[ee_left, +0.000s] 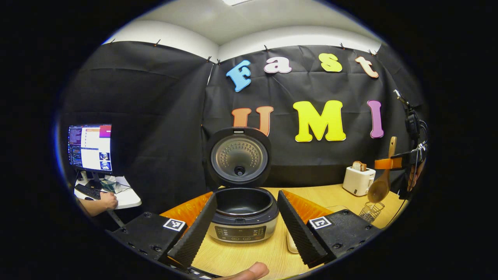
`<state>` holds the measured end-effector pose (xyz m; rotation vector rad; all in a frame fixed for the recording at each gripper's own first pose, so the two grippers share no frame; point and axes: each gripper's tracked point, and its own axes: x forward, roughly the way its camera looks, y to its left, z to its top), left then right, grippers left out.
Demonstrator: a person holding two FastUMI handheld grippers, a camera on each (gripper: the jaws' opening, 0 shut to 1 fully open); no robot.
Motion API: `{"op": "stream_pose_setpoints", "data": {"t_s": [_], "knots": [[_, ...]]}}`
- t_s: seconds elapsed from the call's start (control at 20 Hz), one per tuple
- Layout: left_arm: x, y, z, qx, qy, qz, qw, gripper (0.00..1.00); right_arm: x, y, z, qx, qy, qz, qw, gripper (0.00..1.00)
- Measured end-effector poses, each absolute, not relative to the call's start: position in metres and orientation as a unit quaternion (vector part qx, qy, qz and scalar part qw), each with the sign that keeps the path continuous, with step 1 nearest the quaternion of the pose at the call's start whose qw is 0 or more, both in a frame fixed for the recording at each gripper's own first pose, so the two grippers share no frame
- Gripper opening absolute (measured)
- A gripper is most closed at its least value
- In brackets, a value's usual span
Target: Close the left gripper, press the button to open the rice cooker; take a wooden spoon from the chopstick holder with the right hand, scoop a spoonful of rice and pour it into the rice cooker, then put the wooden spoon back into the chopstick holder.
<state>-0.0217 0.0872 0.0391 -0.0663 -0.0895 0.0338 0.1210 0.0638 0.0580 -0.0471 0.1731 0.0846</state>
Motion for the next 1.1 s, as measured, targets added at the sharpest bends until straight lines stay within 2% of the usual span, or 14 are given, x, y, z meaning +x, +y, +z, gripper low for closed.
{"op": "stream_pose_setpoints", "data": {"t_s": [0.05,0.1,0.3,0.55,0.6,0.7,0.95,1.1], "knots": [[-0.022,0.087,0.036,-0.032,-0.039,0.017,0.999,0.96,0.122,0.081,0.057,-0.027,0.084,0.053,0.995,0.03],[-0.021,0.088,0.034,-0.029,-0.035,0.017,0.999,0.99,0.124,0.096,0.053,-0.029,0.085,0.062,0.994,0.03],[-0.016,0.098,0.03,-0.011,-0.03,0.036,0.999,0.99,0.14,0.133,0.025,-0.039,0.095,0.068,0.992,0.03],[-0.014,0.098,0.035,-0.022,-0.046,0.025,0.998,0.99,0.158,0.153,-0.037,-0.034,0.14,0.045,0.989,0.03],[-0.015,0.101,0.034,-0.022,-0.045,0.026,0.998,0.95,0.161,0.155,-0.048,-0.036,0.147,0.039,0.988,0.03],[-0.014,0.108,0.032,-0.022,-0.042,0.03,0.998,0.99,0.163,0.155,-0.07,-0.047,0.159,0.026,0.986,0.03],[-0.01,0.114,0.027,-0.025,-0.032,0.039,0.998,0.99,0.16,0.154,-0.085,-0.095,0.135,-0.042,0.985,0.03],[-0.008,0.113,0.026,-0.028,-0.032,0.034,0.998,0.99,0.151,0.192,-0.098,-0.07,0.139,-0.033,0.987,0.03]]}}
